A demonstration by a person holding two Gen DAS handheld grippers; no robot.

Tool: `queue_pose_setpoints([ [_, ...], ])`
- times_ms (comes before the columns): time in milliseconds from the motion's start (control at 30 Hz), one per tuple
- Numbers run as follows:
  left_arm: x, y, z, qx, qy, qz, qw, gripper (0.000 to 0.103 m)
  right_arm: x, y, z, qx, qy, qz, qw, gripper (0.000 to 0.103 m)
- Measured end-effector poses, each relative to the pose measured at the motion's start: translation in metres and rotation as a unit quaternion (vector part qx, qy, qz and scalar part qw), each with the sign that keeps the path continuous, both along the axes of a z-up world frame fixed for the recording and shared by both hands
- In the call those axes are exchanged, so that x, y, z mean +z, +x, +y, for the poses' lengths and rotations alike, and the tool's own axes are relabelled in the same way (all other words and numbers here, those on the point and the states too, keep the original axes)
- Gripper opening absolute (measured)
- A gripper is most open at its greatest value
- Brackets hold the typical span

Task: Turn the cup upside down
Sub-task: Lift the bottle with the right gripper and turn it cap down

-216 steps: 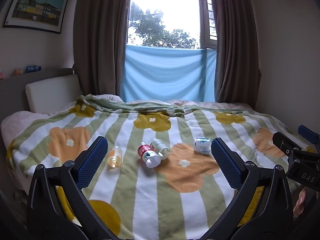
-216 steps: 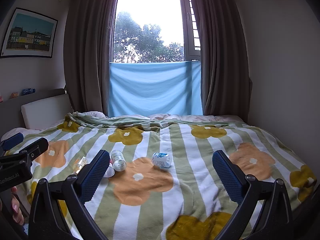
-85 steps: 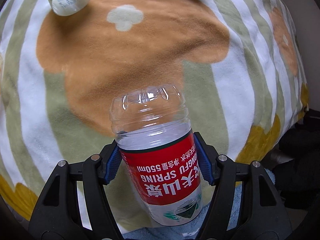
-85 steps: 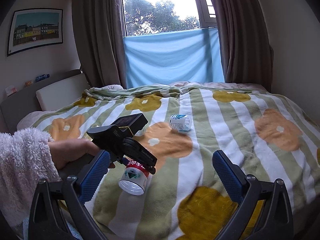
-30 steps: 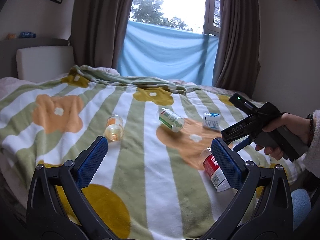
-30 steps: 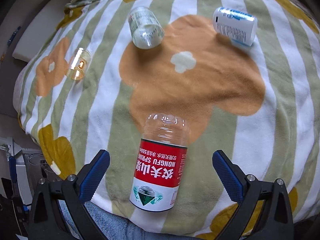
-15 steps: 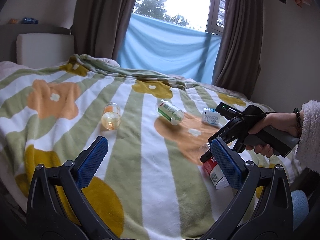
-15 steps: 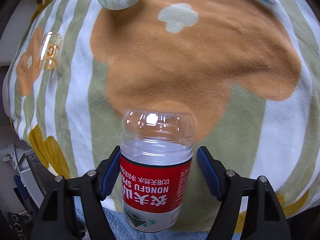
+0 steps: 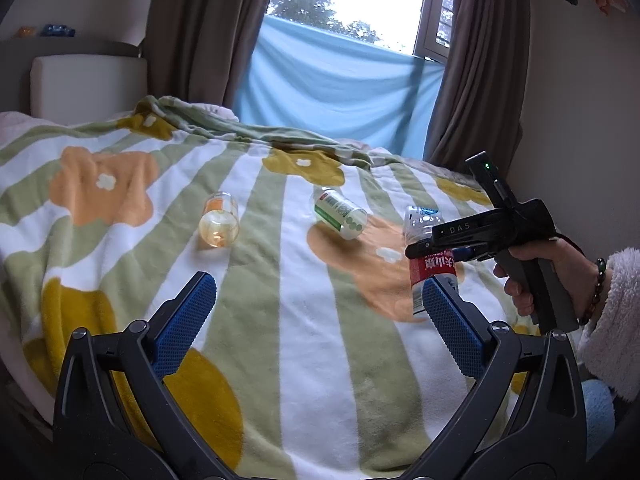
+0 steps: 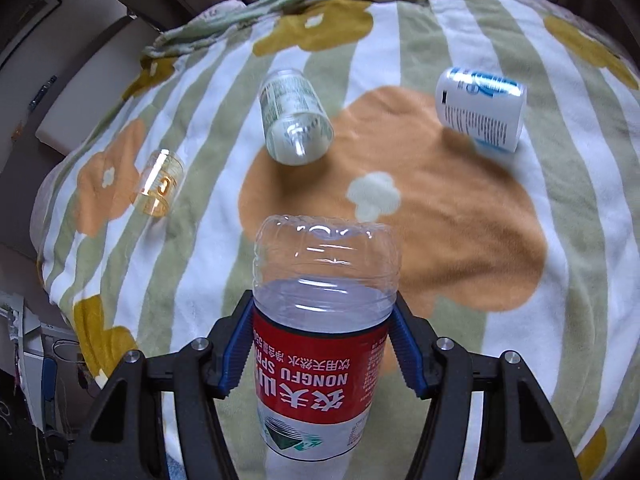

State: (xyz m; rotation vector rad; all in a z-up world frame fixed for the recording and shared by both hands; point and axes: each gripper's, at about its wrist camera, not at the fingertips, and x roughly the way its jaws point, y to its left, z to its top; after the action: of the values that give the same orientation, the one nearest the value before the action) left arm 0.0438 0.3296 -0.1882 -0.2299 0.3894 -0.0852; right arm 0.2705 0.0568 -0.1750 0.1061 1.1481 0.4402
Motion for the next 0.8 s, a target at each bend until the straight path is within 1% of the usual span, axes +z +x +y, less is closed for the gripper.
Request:
queue_pose_setpoints([
  [67,-0.002,0.001,-0.002,-0.001,0.003,0.003,1.0,0.103,0.003,-0.011,0.006,0.0,-0.006,-0.071,0.997,0.059],
  [100,-0.002,0.002,-0.003,-0.002,0.004,0.004,1.0,0.103,0.001,-0.016,0.018,0.0,-0.009,-0.102,0.995,0.059],
  [133,-0.003,0.003,-0.004,-0.002,0.006,0.006,1.0,0.103,0.001,-0.021,0.019,-0.002,-0.011,-0.13,0.991,0.059],
  [233,-0.004,0.004,-0.004,-0.003,0.008,0.009,0.9999,0.103,-0.007,-0.03,0.036,-0.013,-0.01,-0.193,0.981,0.059],
  [300,-0.005,0.003,-0.005,-0.002,0.01,0.01,0.9999,0.103,-0.016,-0.034,0.047,-0.02,-0.025,-0.223,0.974,0.059],
  [433,-0.007,0.005,-0.004,-0.003,0.007,0.016,0.9998,0.103,-0.031,-0.047,0.059,-0.004,-0.055,-0.251,0.966,0.059],
  [533,-0.009,0.009,-0.004,-0.005,0.004,0.024,0.9997,0.103,-0.034,-0.059,0.059,0.008,-0.065,-0.269,0.961,0.059],
  [800,-0.01,0.01,-0.004,-0.005,0.004,0.025,0.9997,0.103,-0.034,-0.078,0.055,0.024,-0.08,-0.272,0.959,0.059],
])
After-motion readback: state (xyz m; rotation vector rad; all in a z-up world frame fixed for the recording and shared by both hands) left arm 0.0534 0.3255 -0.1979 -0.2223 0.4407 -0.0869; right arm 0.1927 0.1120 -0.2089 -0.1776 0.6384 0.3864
